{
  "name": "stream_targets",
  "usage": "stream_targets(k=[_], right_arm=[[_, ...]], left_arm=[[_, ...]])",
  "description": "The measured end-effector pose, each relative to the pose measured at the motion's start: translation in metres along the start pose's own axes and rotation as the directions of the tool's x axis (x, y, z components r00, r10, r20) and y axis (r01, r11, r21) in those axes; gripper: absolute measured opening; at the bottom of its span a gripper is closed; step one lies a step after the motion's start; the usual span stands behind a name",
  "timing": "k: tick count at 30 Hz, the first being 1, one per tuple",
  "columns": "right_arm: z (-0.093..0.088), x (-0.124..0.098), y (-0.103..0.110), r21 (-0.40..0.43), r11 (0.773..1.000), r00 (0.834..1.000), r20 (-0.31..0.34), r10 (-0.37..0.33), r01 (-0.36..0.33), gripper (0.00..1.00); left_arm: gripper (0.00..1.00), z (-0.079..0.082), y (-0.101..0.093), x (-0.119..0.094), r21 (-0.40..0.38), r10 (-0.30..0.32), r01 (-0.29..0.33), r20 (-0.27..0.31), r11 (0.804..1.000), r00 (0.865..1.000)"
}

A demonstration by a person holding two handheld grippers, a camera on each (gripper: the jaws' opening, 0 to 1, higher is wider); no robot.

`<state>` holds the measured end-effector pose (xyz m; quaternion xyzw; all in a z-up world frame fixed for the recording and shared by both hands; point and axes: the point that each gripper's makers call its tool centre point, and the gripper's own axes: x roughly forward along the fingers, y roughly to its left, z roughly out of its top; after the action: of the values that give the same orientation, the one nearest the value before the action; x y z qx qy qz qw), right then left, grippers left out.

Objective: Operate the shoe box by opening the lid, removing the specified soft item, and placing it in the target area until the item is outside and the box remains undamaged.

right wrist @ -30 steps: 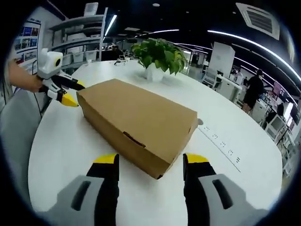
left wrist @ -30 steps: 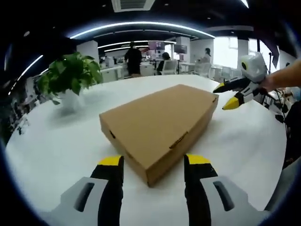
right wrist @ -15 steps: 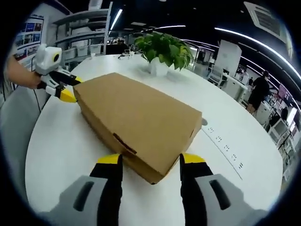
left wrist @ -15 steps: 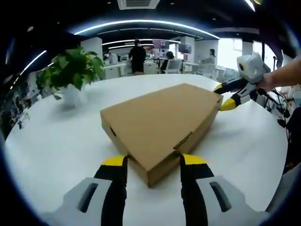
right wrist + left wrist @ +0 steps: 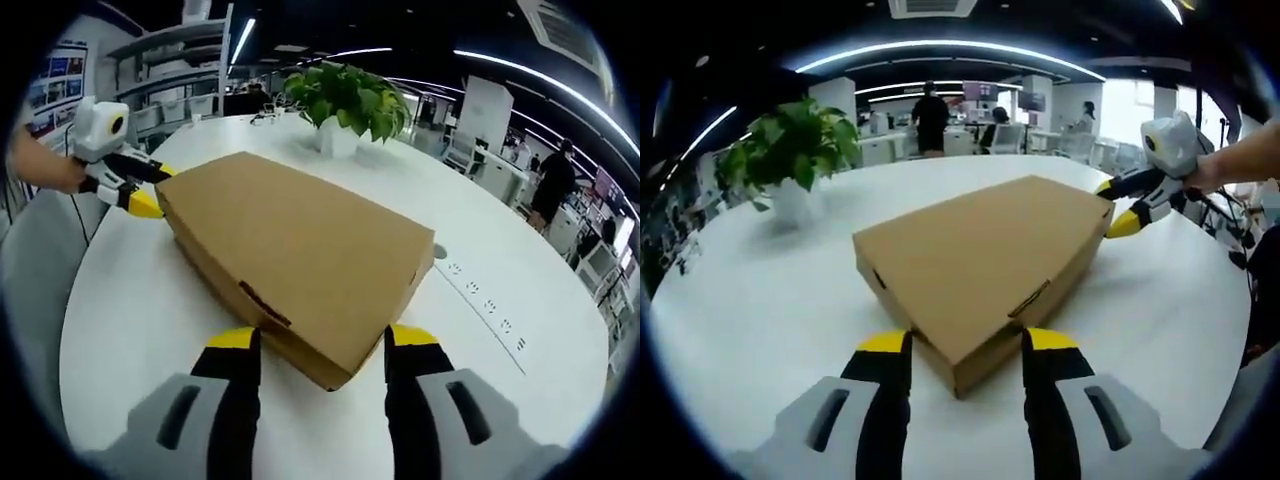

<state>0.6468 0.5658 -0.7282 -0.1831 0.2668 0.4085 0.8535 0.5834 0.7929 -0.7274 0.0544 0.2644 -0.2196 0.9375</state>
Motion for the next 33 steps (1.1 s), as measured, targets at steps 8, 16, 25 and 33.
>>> stream_targets(k=[8,16,25,33], right_arm=[[0.000,-0.003,0.006,0.030,1.000,1.000,0.000,0.000,0.000,0.44],[0.000,-0.006,0.015,0.055,0.998,1.000,0.012,-0.011,0.011,0.43],[0.001,-0.009,0.028,0.106,0.994,1.000,0.015,-0.009,0.007,0.42],[0.001,-0.012,0.041,0.138,0.990,1.000,0.008,-0.022,0.021,0.41]], left_arm=[[0.43,-0.001,0.004,-0.002,0.017,-0.022,0.022,-0.010,1.000,1.000],[0.42,-0.002,0.009,-0.004,0.035,-0.050,0.051,-0.023,0.998,0.998],[0.42,-0.004,0.017,-0.007,0.057,-0.091,0.094,-0.049,0.994,0.995],[0.42,-0.007,0.024,-0.011,0.077,-0.124,0.129,-0.063,0.989,0.990]])
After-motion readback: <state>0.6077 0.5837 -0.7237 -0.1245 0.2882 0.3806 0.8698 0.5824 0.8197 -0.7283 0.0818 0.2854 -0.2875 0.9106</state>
